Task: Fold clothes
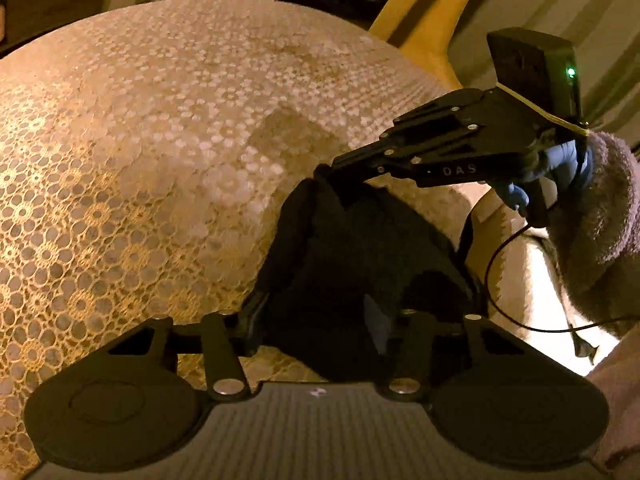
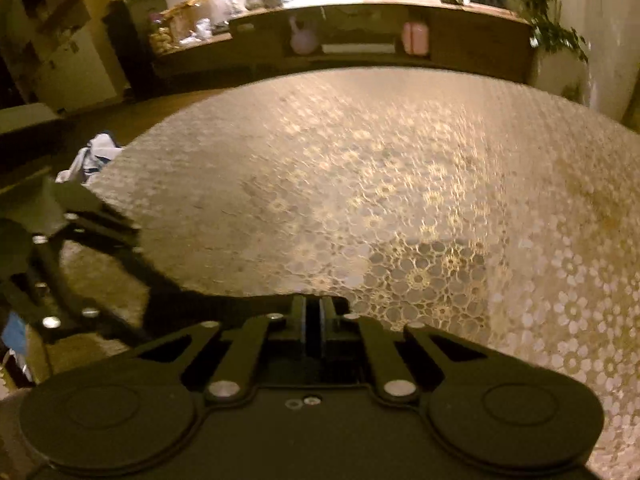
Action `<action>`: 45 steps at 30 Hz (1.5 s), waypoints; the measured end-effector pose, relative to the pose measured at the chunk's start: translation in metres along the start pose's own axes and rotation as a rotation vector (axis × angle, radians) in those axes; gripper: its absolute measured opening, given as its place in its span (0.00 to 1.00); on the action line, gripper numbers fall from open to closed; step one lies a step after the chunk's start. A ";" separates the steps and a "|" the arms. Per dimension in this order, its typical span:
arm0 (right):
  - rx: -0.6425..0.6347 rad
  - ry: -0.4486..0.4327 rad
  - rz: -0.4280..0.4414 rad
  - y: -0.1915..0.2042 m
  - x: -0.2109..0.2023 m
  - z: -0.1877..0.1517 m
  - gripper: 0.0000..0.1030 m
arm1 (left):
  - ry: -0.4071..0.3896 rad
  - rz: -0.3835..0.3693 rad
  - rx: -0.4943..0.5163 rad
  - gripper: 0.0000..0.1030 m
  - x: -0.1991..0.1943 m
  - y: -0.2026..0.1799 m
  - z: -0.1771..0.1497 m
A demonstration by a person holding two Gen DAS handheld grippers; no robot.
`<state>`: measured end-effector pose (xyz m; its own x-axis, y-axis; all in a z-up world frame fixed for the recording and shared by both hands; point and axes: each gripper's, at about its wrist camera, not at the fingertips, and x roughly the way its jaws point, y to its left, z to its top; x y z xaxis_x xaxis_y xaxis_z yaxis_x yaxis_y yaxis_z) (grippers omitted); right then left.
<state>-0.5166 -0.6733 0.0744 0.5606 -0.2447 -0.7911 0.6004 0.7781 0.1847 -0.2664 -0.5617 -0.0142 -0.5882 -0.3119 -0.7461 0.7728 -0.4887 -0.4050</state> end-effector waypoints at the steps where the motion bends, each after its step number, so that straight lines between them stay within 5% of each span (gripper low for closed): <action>1: 0.006 0.009 -0.004 -0.002 0.005 0.000 1.00 | 0.006 0.007 -0.003 0.47 0.001 0.003 -0.001; 13: -0.023 0.042 -0.050 -0.001 0.024 -0.008 1.00 | 0.015 0.039 -0.027 0.47 -0.007 0.011 -0.013; 20: -0.078 -0.011 -0.051 0.009 -0.018 -0.016 1.00 | -0.159 0.022 0.005 0.47 -0.049 -0.021 0.004; 23: -0.104 -0.010 -0.032 0.016 -0.025 -0.023 1.00 | -0.144 -0.027 0.023 0.47 -0.036 -0.035 0.005; 30: -0.159 0.070 0.044 0.035 -0.009 -0.049 1.00 | -0.077 0.072 -0.039 0.46 0.014 -0.029 -0.010; 38: -0.141 0.062 0.018 0.019 -0.031 -0.068 1.00 | -0.100 0.096 -0.097 0.44 0.009 -0.029 -0.013; 45: -0.106 0.035 -0.001 0.007 -0.052 -0.076 1.00 | -0.138 0.201 -0.143 0.49 -0.009 -0.030 -0.025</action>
<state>-0.5855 -0.6113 0.0726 0.5386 -0.2264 -0.8116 0.5361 0.8352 0.1227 -0.2785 -0.5242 -0.0087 -0.4387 -0.5041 -0.7440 0.8974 -0.2888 -0.3335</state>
